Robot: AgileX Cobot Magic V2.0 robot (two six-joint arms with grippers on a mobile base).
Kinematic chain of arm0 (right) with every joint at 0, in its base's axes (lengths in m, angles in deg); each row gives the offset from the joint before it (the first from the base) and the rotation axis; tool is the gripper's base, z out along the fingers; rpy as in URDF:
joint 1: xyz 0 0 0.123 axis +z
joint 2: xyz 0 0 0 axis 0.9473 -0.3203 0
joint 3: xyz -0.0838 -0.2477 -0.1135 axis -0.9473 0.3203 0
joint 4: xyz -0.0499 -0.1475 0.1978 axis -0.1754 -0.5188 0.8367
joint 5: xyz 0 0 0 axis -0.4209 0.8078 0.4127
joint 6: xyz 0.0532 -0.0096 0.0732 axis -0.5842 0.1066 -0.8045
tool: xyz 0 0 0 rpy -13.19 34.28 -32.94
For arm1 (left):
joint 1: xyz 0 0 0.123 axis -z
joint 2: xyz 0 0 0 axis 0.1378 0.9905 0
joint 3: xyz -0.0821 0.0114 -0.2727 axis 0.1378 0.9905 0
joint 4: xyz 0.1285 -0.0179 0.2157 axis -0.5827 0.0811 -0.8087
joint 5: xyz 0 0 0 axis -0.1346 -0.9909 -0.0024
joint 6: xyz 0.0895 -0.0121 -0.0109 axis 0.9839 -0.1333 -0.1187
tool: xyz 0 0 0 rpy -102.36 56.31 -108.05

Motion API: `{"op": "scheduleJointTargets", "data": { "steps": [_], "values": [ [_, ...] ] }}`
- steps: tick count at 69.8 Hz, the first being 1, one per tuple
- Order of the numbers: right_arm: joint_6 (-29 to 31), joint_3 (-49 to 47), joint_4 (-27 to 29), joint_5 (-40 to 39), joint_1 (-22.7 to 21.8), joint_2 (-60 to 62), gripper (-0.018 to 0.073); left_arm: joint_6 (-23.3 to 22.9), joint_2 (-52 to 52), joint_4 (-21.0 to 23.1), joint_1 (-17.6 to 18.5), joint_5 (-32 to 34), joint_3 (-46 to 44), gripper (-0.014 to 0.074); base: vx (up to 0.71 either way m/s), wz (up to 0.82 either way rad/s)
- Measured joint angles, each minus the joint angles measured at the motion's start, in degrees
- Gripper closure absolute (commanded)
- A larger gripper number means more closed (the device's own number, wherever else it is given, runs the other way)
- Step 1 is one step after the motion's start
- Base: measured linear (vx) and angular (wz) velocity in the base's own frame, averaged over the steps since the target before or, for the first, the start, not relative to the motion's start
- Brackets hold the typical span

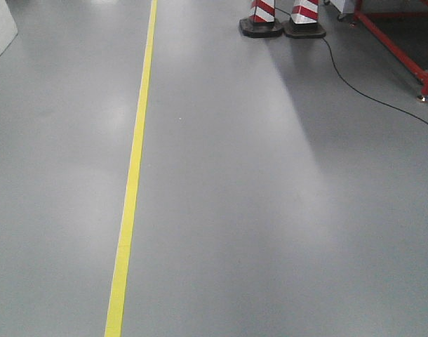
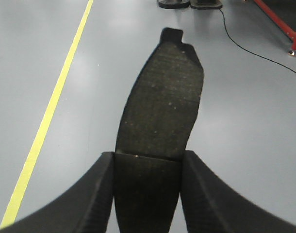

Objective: Move and align brake pads A on conveyor
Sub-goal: 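Drive along the yellow floor line toward the cones, pads held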

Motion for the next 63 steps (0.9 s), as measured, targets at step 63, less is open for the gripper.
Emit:
{"op": "scheduleJointTargets", "data": {
  "steps": [63],
  "values": [
    [0.0, 0.0, 0.0, 0.0, 0.0, 0.0, 0.0563, 0.0, 0.0, 0.0, 0.0, 0.0, 0.0, 0.0492, 0.48, 0.08]
  ]
}}
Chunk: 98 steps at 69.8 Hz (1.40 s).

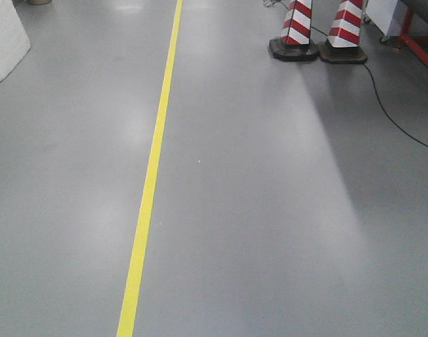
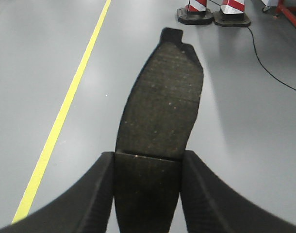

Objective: Move and align brake pads A on conveyor
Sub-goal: 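Drive along the yellow floor line toward the cones, pads held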

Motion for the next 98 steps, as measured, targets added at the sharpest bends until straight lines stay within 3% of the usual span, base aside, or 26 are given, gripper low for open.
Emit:
{"op": "scheduleJointTargets", "data": {
  "steps": [98],
  "values": [
    [0.0, 0.0, 0.0, 0.0, 0.0, 0.0, 0.0563, 0.0, 0.0, 0.0, 0.0, 0.0, 0.0, 0.0492, 0.56, 0.02]
  ]
}}
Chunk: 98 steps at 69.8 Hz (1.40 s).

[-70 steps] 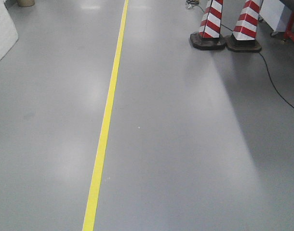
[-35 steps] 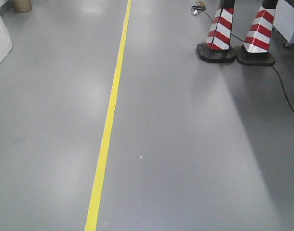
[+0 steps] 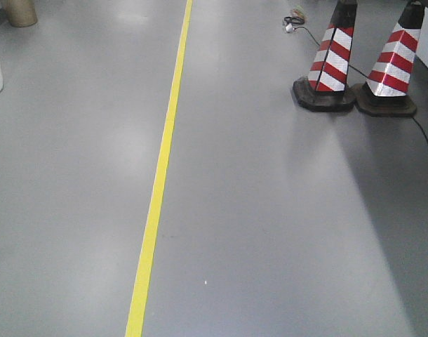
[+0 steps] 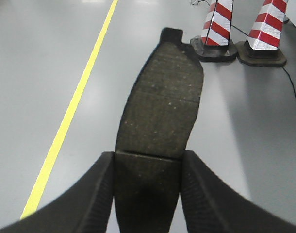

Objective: Move and align brake pads A on conveyor
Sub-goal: 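Drive along the yellow floor line toward the cones, pads held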

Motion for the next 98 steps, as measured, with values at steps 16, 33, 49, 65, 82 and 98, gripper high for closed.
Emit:
{"op": "scheduleJointTargets", "data": {
  "steps": [16, 33, 49, 65, 82, 98],
  "values": [
    [0.0, 0.0, 0.0, 0.0, 0.0, 0.0, 0.0563, 0.0, 0.0, 0.0, 0.0, 0.0, 0.0, 0.0492, 0.59, -0.05],
    [0.0, 0.0, 0.0, 0.0, 0.0, 0.0, 0.0563, 0.0, 0.0, 0.0, 0.0, 0.0, 0.0, 0.0492, 0.61, -0.05],
    [0.0, 0.0, 0.0, 0.0, 0.0, 0.0, 0.0563, 0.0, 0.0, 0.0, 0.0, 0.0, 0.0, 0.0492, 0.61, -0.05],
    [0.0, 0.0, 0.0, 0.0, 0.0, 0.0, 0.0563, 0.0, 0.0, 0.0, 0.0, 0.0, 0.0, 0.0492, 0.58, -0.04],
    [0.0, 0.0, 0.0, 0.0, 0.0, 0.0, 0.0563, 0.0, 0.0, 0.0, 0.0, 0.0, 0.0, 0.0492, 0.56, -0.04],
    [0.0, 0.0, 0.0, 0.0, 0.0, 0.0, 0.0563, 0.0, 0.0, 0.0, 0.0, 0.0, 0.0, 0.0492, 0.54, -0.04]
  ]
}}
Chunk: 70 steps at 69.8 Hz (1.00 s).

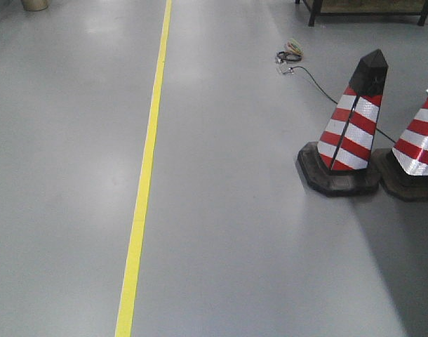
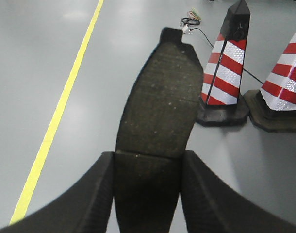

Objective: Move and align brake pads A on conveyor
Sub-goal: 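Drive along the yellow floor line toward the cones, pads held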

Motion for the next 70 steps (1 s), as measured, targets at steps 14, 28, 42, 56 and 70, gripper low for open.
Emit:
{"op": "scheduleJointTargets", "data": {
  "steps": [14, 28, 42, 56, 70],
  "values": [
    [0.0, 0.0, 0.0, 0.0, 0.0, 0.0, 0.0563, 0.0, 0.0, 0.0, 0.0, 0.0, 0.0, 0.0492, 0.53, -0.02],
    [0.0, 0.0, 0.0, 0.0, 0.0, 0.0, 0.0563, 0.0, 0.0, 0.0, 0.0, 0.0, 0.0, 0.0492, 0.51, 0.0],
    [0.0, 0.0, 0.0, 0.0, 0.0, 0.0, 0.0563, 0.0, 0.0, 0.0, 0.0, 0.0, 0.0, 0.0492, 0.5, -0.01],
    [0.0, 0.0, 0.0, 0.0, 0.0, 0.0, 0.0563, 0.0, 0.0, 0.0, 0.0, 0.0, 0.0, 0.0492, 0.48, -0.03],
    [0.0, 0.0, 0.0, 0.0, 0.0, 0.0, 0.0563, 0.0, 0.0, 0.0, 0.0, 0.0, 0.0, 0.0492, 0.45, -0.05]
  ]
}}
